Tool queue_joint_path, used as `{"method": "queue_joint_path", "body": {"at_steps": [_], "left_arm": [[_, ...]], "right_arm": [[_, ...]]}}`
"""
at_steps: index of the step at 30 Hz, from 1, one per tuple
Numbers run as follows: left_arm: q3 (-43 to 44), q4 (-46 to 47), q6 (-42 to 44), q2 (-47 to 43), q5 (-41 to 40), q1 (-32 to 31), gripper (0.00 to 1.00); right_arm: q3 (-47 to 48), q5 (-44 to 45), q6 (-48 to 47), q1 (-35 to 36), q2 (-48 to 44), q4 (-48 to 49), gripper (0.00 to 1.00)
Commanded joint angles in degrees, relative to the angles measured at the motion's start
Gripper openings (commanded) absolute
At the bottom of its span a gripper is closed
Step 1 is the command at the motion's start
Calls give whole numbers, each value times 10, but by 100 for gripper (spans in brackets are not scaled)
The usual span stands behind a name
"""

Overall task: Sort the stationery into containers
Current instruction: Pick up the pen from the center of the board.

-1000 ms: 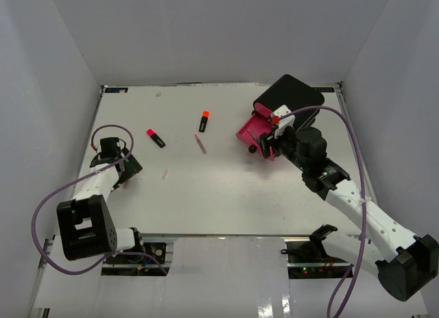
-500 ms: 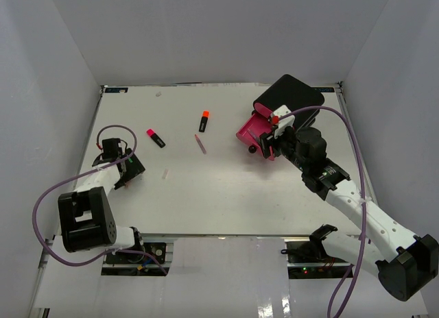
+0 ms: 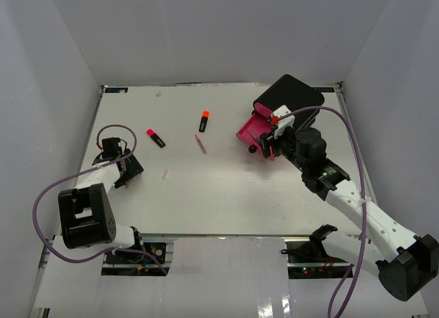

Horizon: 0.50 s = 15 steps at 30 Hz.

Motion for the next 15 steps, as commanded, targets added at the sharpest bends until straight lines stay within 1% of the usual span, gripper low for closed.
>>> {"method": "queue_joint_path", "body": {"at_steps": [1,4,7,11,15], "left_arm": [[-1,3,0,15,35,-5,78],[-2,3,7,19,36,-25,71],[-2,2,7,27,41,-40,68],[7,0,9,38,35,-63,63],[24,0,8,61,34,-69,58]], "right_arm": [[-6,9,-6,3,-11,31,66],[-7,6,-6,4,-9,31,66],[-7,6,-6,4,-9,31,66],[-7,5,-6,4,-8,31,66],[-6,5,-5,4,-7,31,66]]}}
